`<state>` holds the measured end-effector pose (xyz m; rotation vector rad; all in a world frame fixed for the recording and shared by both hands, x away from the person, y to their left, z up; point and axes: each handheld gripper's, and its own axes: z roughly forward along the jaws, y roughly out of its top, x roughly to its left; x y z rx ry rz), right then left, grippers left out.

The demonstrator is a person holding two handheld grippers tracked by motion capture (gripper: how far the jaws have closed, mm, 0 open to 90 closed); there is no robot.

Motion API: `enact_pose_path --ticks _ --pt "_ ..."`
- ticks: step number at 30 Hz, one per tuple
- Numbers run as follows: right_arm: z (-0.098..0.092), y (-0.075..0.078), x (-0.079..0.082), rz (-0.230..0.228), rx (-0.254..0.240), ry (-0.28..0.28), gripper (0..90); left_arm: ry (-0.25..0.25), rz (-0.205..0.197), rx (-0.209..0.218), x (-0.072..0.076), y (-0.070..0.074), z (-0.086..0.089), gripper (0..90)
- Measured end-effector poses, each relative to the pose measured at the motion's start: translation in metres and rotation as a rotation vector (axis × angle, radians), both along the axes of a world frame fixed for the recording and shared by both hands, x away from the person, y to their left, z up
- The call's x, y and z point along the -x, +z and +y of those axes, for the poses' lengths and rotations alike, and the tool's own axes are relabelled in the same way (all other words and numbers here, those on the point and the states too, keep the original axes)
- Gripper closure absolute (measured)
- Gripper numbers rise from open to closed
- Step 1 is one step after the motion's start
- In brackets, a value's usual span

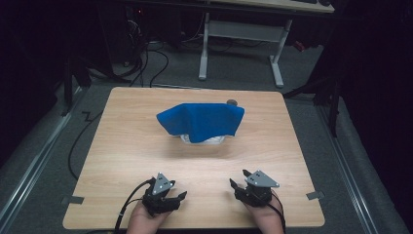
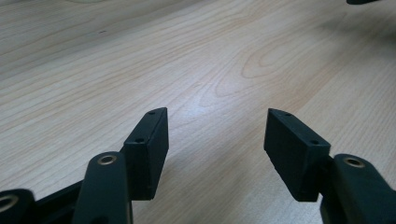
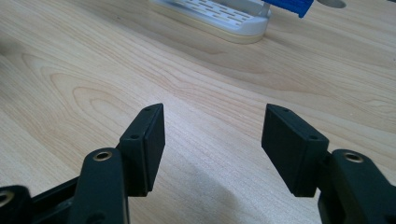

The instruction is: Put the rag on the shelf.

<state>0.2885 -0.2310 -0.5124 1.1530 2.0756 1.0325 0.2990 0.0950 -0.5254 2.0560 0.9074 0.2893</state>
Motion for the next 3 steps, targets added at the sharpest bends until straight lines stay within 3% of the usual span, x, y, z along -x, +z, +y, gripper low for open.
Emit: enact_pose_path --ticks 3 --pt "-0.0019 0.0001 0.0000 0.005 -0.011 -0.002 39.7 0.026 0.005 0.019 -0.0032 0.0015 0.0059 40.7"
